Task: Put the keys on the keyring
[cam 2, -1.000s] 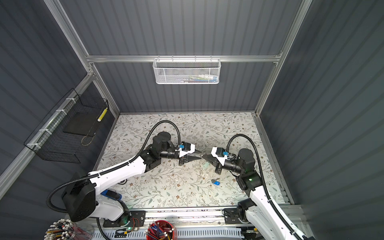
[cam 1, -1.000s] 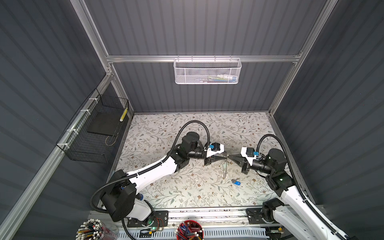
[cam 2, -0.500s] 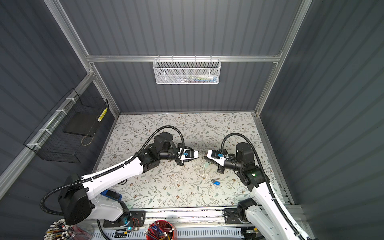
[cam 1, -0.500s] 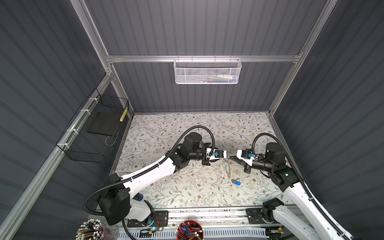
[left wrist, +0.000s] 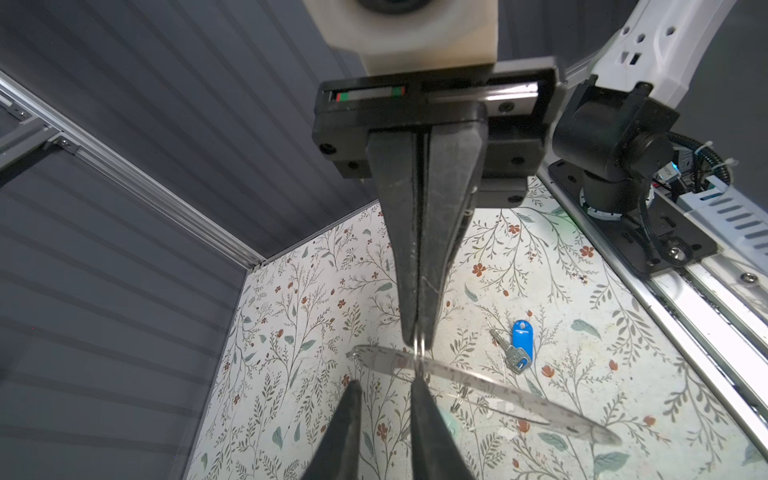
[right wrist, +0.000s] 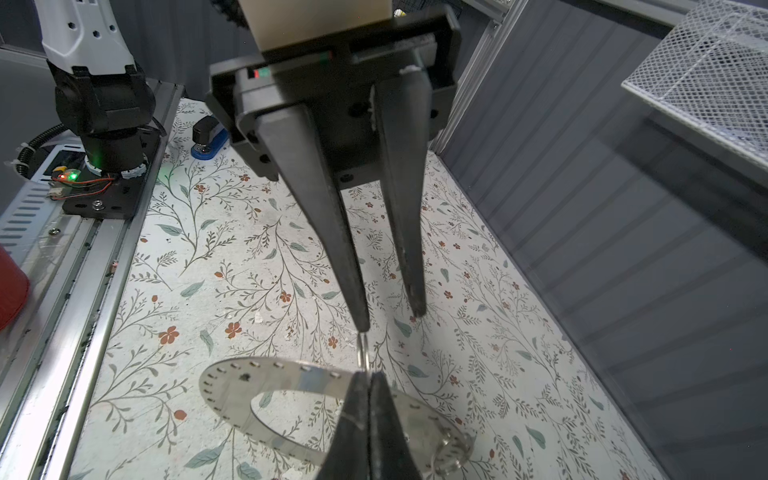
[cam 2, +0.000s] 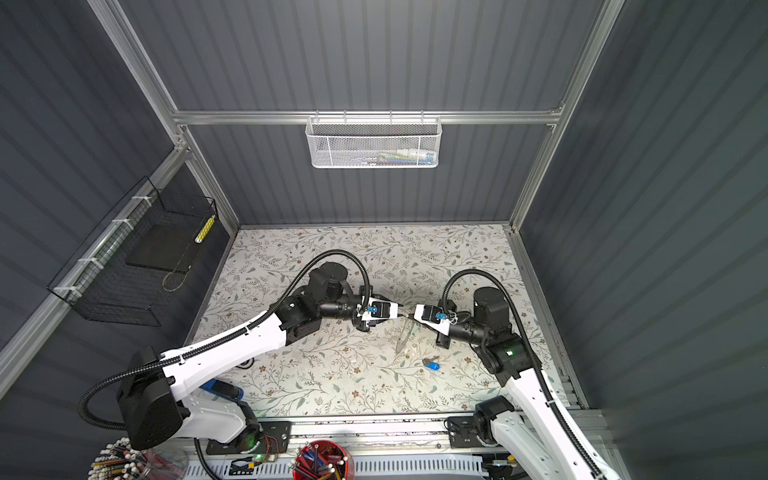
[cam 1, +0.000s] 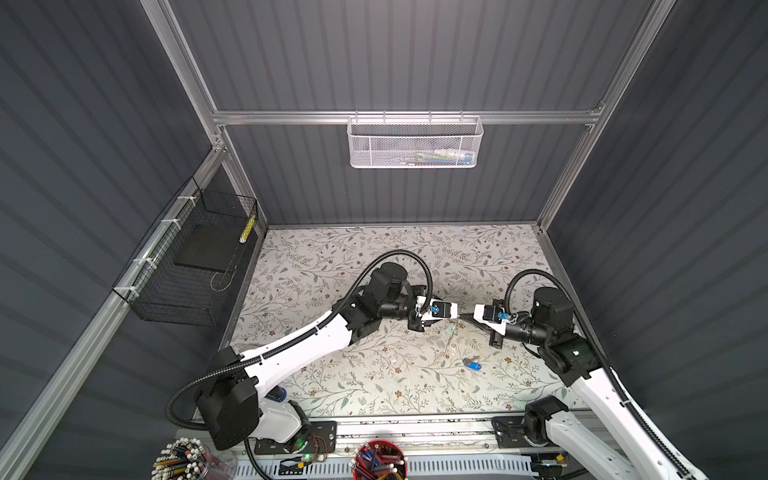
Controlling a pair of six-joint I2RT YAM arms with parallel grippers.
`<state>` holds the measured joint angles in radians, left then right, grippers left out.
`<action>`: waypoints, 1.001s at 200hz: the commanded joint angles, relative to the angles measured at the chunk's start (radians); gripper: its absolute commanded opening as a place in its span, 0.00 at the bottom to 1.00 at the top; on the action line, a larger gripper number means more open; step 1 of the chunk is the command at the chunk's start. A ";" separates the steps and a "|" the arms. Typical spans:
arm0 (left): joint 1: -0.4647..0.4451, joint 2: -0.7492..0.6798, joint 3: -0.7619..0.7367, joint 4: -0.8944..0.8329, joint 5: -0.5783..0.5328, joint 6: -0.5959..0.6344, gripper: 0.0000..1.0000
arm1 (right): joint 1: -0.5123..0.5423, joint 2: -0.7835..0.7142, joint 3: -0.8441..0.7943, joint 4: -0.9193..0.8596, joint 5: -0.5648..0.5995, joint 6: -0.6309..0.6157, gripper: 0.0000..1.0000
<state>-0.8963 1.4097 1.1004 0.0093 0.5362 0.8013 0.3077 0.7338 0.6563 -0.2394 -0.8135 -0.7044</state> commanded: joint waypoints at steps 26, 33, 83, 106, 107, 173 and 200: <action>-0.012 0.028 0.046 -0.045 0.053 0.002 0.21 | 0.008 -0.001 -0.006 0.041 -0.015 -0.005 0.00; -0.015 0.029 0.047 -0.049 0.053 0.006 0.21 | 0.009 0.001 -0.005 0.039 -0.015 -0.003 0.00; -0.018 0.016 0.042 -0.070 -0.010 0.017 0.27 | 0.010 0.007 -0.005 0.021 0.018 0.005 0.00; -0.017 -0.002 0.030 -0.071 -0.075 0.011 0.29 | 0.010 0.010 -0.002 0.008 0.037 0.005 0.00; -0.017 -0.003 0.029 -0.071 -0.075 0.011 0.29 | 0.010 0.010 -0.002 0.008 0.037 0.005 0.00; -0.020 0.015 0.038 -0.065 -0.021 0.007 0.27 | 0.010 0.030 0.022 -0.006 0.027 0.003 0.00; -0.022 0.029 0.043 -0.063 -0.002 0.006 0.22 | 0.011 0.030 0.025 -0.006 0.023 0.006 0.00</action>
<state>-0.9104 1.4254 1.1229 -0.0456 0.4984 0.8085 0.3134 0.7677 0.6525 -0.2516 -0.7784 -0.7071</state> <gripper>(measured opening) 0.233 0.047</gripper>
